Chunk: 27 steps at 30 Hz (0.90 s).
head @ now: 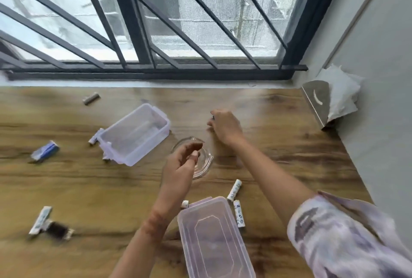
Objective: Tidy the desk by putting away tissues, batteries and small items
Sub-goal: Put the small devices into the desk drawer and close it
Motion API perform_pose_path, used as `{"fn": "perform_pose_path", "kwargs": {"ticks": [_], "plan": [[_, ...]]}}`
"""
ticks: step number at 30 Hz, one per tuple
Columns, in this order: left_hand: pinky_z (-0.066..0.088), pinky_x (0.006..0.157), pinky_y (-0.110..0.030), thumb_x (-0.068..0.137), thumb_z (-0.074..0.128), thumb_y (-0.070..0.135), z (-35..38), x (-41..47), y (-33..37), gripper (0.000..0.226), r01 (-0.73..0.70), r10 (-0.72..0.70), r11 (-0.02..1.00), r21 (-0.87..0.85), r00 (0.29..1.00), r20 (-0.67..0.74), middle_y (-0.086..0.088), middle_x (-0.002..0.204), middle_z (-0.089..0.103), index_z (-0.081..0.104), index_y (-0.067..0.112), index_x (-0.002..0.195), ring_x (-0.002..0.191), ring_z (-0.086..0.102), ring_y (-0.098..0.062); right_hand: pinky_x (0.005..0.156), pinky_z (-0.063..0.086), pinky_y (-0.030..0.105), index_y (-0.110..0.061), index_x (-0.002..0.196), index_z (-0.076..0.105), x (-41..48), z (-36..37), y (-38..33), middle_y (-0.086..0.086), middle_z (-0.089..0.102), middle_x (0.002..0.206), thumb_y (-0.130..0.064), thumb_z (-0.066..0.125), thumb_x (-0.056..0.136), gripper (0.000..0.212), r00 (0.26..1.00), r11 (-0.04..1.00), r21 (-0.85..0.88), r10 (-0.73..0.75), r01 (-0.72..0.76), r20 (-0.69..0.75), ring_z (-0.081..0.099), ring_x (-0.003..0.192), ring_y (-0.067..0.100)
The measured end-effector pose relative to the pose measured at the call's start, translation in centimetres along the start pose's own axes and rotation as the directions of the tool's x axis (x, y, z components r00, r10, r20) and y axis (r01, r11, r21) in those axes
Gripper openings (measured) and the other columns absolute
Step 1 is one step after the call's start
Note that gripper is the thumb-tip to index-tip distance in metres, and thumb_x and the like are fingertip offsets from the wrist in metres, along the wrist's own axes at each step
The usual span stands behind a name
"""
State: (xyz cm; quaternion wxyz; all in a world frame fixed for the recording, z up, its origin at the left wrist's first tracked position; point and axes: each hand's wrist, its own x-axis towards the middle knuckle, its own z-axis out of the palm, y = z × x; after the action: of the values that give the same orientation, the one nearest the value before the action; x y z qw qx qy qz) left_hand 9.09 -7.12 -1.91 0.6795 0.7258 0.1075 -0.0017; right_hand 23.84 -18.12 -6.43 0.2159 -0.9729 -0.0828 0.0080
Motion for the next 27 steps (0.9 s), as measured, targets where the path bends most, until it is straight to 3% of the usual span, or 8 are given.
{"fn": "perform_pose_path", "kwargs": {"ticks": [6,11,14,17,23,27], "plan": [[0.048,0.074,-0.010,0.093,0.046,0.003,-0.9,-0.3,-0.6,0.025,0.028,-0.029,0.998,-0.050,0.999,-0.033,0.001,0.102,0.068,0.064,0.020,0.096,0.095,0.064,-0.009,0.078,0.046,0.037,0.000,0.103,0.063,0.1,0.6,-0.6,0.024,0.060,0.105,0.005,0.040,0.086,0.028,0.999,0.994,-0.100,-0.031,0.032,0.006,0.057,0.097,0.037],[0.049,0.077,-0.012,0.094,0.044,0.003,-1.9,-0.4,-0.4,0.026,0.018,-0.022,0.996,-0.091,0.999,-0.043,0.001,0.100,0.068,0.064,0.020,0.094,0.090,0.064,-0.008,0.092,0.046,0.032,-0.004,0.106,0.068,-1.2,-0.5,-0.8,0.016,0.068,0.107,0.003,0.047,0.086,0.030,0.987,0.984,0.164,-0.045,0.071,-0.157,0.062,0.102,0.028],[0.049,0.081,-0.017,0.095,0.043,0.005,-3.1,-0.8,-0.4,0.025,0.014,-0.020,0.995,-0.103,0.998,-0.056,0.001,0.101,0.068,0.064,0.020,0.094,0.091,0.064,-0.009,0.086,0.050,0.026,-0.004,0.103,0.069,-4.4,-1.8,-1.9,0.012,0.071,0.099,0.001,0.054,0.085,0.024,0.960,0.942,0.320,-0.012,0.104,-0.279,0.066,0.091,0.020],[0.050,0.075,-0.013,0.095,0.042,0.004,-4.5,-1.6,-0.3,0.024,0.020,-0.027,0.992,-0.123,0.998,-0.052,-0.001,0.099,0.068,0.063,0.017,0.096,0.090,0.064,-0.009,0.082,0.054,0.025,-0.005,0.103,0.068,-8.5,-2.5,-3.9,0.008,0.072,0.095,-0.002,0.065,0.081,0.022,0.944,0.893,0.434,0.033,0.119,-0.327,0.066,0.081,0.012],[0.050,0.075,-0.014,0.095,0.044,0.005,-8.4,-4.5,-0.8,0.020,0.103,-0.096,0.982,-0.161,0.994,0.054,-0.001,0.098,0.064,0.057,0.010,0.108,0.086,0.061,-0.011,0.072,0.054,0.020,-0.011,0.087,0.068,-16.3,-0.8,-10.3,-0.005,0.067,0.078,-0.007,0.075,0.073,0.016,0.940,0.818,0.561,0.083,0.125,-0.330,0.064,0.070,0.004],[0.053,0.078,-0.019,0.096,0.042,0.005,-12.2,-7.3,-2.0,0.022,0.168,-0.146,0.960,-0.224,0.983,0.111,-0.008,0.096,0.065,0.058,0.004,0.111,0.086,0.063,-0.015,0.072,0.054,0.023,-0.010,0.084,0.068,-20.8,2.2,-15.0,-0.002,0.068,0.080,-0.008,0.076,0.072,0.015,0.946,0.818,0.559,0.063,0.133,-0.317,0.065,0.073,0.008]]}}
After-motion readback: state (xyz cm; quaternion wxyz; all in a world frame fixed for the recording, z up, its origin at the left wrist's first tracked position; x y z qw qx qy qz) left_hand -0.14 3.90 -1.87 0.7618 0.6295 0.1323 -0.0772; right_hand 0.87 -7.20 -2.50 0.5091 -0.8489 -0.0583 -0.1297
